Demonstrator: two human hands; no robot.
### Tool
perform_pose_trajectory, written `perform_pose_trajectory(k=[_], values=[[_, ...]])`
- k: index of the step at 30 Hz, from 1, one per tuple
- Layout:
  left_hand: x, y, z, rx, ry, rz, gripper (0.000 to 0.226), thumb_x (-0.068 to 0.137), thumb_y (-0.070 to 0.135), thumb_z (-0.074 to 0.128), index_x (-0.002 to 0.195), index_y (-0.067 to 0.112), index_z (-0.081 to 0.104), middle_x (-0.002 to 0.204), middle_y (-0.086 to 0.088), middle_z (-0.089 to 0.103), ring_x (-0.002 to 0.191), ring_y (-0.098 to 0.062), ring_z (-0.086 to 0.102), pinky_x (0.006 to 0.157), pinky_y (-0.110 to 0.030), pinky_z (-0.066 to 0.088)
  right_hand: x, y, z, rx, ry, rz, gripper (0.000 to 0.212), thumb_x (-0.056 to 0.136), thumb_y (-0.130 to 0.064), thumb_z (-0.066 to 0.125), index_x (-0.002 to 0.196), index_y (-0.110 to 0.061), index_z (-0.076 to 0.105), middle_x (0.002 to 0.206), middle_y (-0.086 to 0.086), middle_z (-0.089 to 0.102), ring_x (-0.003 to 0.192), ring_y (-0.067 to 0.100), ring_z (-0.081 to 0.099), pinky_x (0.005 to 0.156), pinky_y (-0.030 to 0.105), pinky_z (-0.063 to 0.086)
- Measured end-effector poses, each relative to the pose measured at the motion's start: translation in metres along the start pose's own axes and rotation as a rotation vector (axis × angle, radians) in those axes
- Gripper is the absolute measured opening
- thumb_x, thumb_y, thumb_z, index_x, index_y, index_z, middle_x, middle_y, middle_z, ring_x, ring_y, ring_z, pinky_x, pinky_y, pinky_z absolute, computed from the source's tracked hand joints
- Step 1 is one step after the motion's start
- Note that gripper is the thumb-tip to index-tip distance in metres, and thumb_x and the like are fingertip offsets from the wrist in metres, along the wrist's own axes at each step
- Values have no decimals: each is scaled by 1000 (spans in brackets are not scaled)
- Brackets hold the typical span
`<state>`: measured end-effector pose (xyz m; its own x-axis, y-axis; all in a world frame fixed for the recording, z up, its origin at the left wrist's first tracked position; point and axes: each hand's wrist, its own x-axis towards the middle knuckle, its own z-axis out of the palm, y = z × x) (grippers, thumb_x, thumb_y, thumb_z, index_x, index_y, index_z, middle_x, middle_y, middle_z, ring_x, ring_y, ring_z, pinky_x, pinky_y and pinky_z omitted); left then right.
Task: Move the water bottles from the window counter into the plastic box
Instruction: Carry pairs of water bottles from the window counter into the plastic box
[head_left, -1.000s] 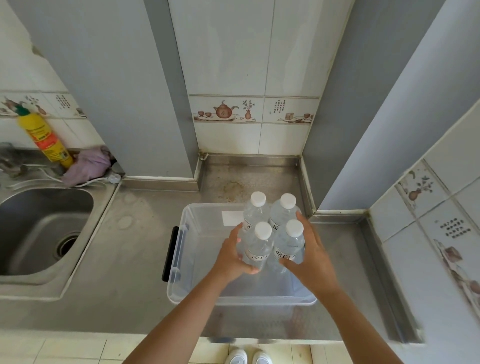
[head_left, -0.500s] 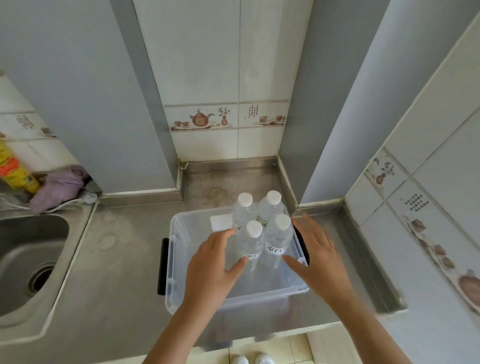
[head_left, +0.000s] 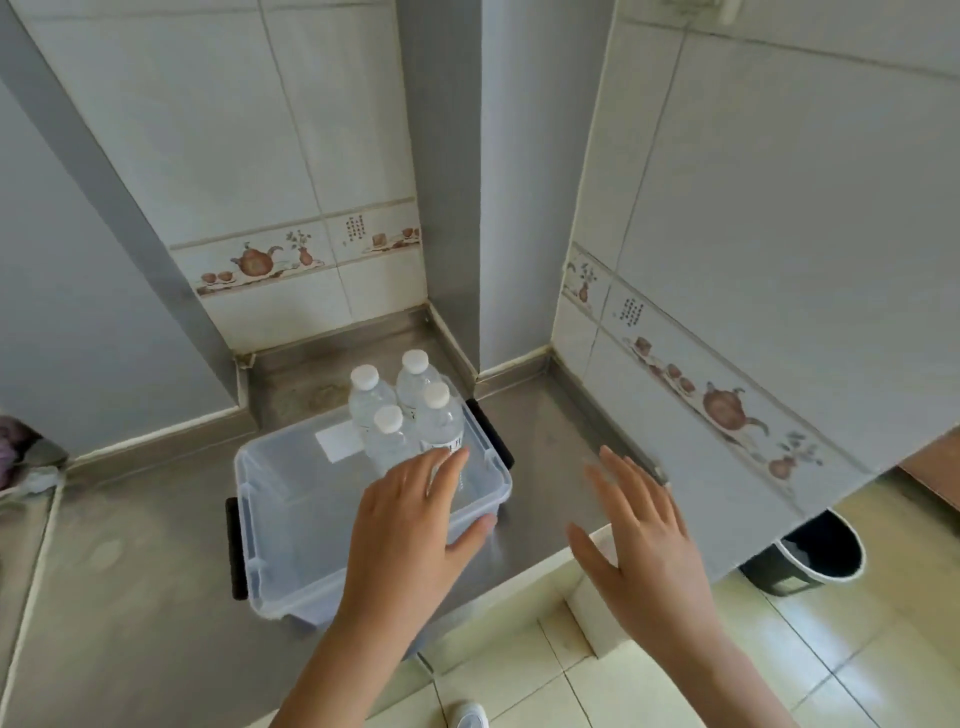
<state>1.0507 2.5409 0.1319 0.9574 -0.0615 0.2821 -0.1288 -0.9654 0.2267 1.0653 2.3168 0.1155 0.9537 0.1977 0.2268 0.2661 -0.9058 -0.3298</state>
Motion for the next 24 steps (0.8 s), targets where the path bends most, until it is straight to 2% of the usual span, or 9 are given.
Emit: perform_pose_trajectory(k=[2, 7, 12, 19, 24], values=[[-5, 27, 7, -23, -26, 63, 63, 83, 61, 50, 127, 18, 61, 122, 0, 67, 107, -21, 66, 82, -36, 54, -29, 19, -13, -9, 4, 47, 59, 89, -54, 34, 143, -28, 34, 150, -2, 38, 138, 23, 34, 111, 46, 29], [-26, 119, 30, -96, -91, 217, 67, 80, 61, 48, 129, 18, 61, 120, 1, 67, 107, -21, 65, 80, -39, 55, -113, 83, -50, -13, 42, 216, 58, 91, -54, 30, 144, -28, 34, 151, -4, 36, 140, 20, 29, 112, 47, 30], [-57, 226, 51, -119, -172, 384, 68, 82, 66, 46, 135, 24, 56, 129, 4, 63, 117, -19, 59, 91, -37, 50, -205, 140, -97, -68, 124, 416, 61, 89, -51, 33, 142, -21, 41, 148, 0, 42, 137, 21, 30, 109, 43, 31], [-98, 350, 67, -191, -233, 604, 66, 83, 65, 44, 130, 22, 59, 125, 4, 65, 117, -19, 60, 90, -37, 50, -317, 191, -144, -120, 166, 650, 60, 89, -51, 33, 142, -24, 38, 148, -2, 41, 139, 22, 30, 110, 46, 30], [-111, 422, 80, -224, -280, 791, 67, 84, 65, 42, 131, 21, 59, 127, 3, 64, 119, -19, 60, 92, -39, 50, -364, 221, -166, -139, 252, 811, 60, 88, -51, 35, 140, -21, 42, 145, 1, 45, 137, 21, 31, 108, 37, 24]])
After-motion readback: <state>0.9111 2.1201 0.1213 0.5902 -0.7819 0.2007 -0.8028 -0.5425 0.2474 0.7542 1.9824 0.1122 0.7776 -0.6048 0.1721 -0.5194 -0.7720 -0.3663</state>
